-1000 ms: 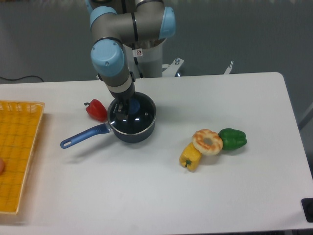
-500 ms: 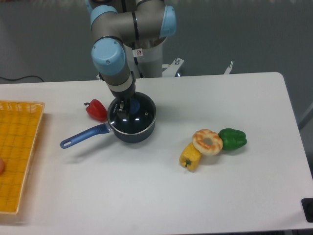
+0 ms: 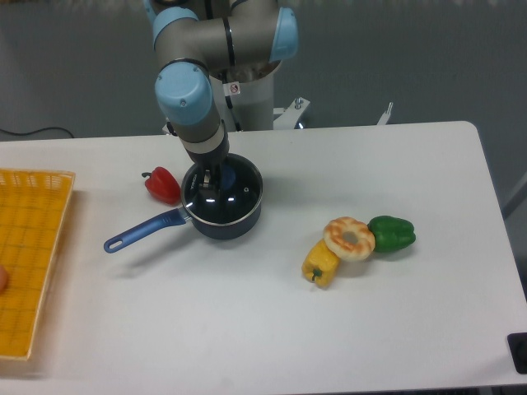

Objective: Open the lid
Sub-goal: 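Close the gripper around the blue lid knob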

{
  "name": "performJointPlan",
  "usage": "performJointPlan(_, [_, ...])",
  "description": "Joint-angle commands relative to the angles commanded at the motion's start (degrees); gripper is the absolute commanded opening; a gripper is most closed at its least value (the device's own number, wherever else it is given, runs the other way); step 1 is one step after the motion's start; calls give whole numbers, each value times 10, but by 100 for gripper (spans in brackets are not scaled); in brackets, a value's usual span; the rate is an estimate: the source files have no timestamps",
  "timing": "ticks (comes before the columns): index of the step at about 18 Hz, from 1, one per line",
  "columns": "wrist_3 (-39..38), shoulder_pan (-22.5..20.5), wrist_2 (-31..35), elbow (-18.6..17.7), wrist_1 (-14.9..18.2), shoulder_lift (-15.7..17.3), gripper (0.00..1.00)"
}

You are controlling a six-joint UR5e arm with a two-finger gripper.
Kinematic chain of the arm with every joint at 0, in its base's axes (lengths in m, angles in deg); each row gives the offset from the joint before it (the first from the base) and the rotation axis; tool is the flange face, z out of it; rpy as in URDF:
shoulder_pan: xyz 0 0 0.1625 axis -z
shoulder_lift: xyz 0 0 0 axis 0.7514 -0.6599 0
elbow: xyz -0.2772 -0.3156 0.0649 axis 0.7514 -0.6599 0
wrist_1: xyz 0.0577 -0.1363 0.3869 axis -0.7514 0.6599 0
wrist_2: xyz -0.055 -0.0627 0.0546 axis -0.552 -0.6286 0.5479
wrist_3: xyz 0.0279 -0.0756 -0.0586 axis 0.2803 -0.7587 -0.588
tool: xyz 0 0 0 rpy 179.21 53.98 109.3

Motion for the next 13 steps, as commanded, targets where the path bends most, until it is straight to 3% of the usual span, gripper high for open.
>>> performJointPlan(8, [-22, 4, 1, 2, -4, -11, 78])
performJointPlan(13, [-23, 5, 4, 7, -3, -13, 63])
